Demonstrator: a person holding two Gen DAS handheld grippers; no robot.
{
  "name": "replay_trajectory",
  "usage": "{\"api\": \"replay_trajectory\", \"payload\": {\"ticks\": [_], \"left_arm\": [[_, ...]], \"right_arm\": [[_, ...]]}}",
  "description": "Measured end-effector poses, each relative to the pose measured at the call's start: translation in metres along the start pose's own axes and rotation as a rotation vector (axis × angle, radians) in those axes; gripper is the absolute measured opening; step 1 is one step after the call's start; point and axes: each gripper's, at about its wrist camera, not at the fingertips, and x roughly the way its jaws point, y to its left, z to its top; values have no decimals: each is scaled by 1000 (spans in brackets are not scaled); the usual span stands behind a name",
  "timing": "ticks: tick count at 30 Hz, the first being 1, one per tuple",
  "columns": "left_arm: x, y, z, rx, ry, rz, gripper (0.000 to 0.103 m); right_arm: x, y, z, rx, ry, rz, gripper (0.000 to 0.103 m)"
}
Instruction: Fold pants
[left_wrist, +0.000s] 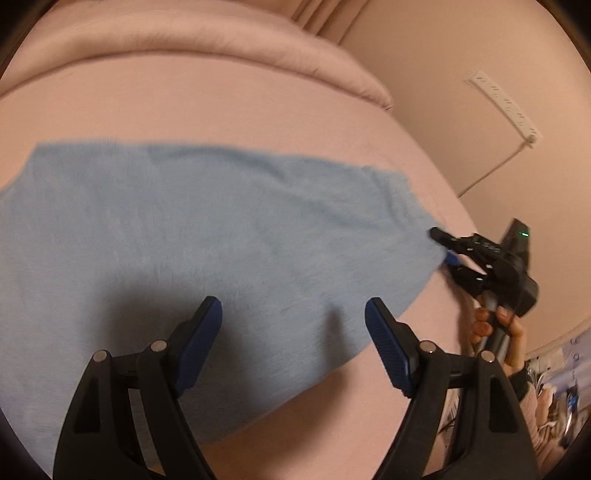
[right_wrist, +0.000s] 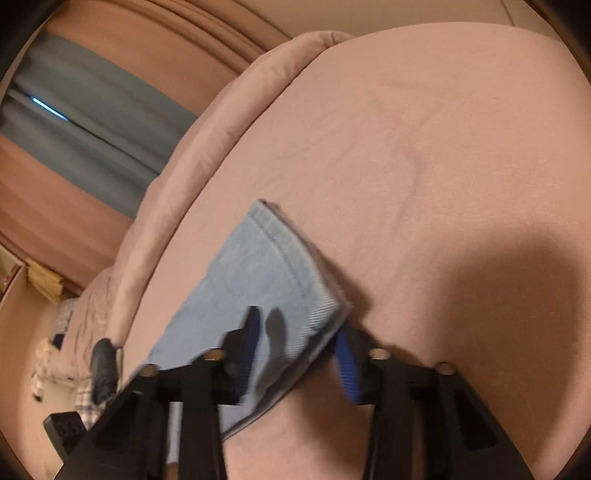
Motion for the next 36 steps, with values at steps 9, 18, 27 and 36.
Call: {"api": "replay_trajectory", "payload": {"ticks": [9, 18, 27, 36], "left_arm": [[-1, 17, 4, -133, -33, -126, 81], [-43, 43, 7, -417, -226, -432, 102], [-23, 52, 16, -440, -105, -491, 91], [-45, 94, 12, -372, -111, -383, 25]], "right_arm": [[-16, 57, -15, -264, -82, -25, 17], [-9, 176, -92, -705, -89, 70, 17], [26, 211, -175, -910, 22, 113, 17], [26, 222, -202, -989, 83, 193, 17]]}}
